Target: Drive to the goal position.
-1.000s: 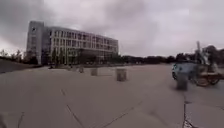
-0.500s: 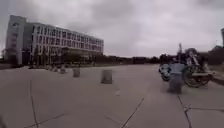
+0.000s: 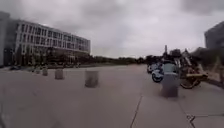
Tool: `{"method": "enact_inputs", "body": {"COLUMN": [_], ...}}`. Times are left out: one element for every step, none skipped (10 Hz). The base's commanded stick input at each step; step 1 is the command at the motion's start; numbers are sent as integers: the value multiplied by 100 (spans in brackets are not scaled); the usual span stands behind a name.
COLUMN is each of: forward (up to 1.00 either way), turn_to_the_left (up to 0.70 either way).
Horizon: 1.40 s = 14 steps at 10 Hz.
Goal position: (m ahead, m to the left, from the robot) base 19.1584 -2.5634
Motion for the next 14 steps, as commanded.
{"method": "enact_inputs", "body": {"forward": [85, 85, 85, 85, 85, 85, 85, 85, 85, 85, 85, 85, 85, 85], "turn_to_the_left": [-4, -2, 1, 5, 4, 4, 5, 7, 6, 5, 5, 5, 2, -3]}}
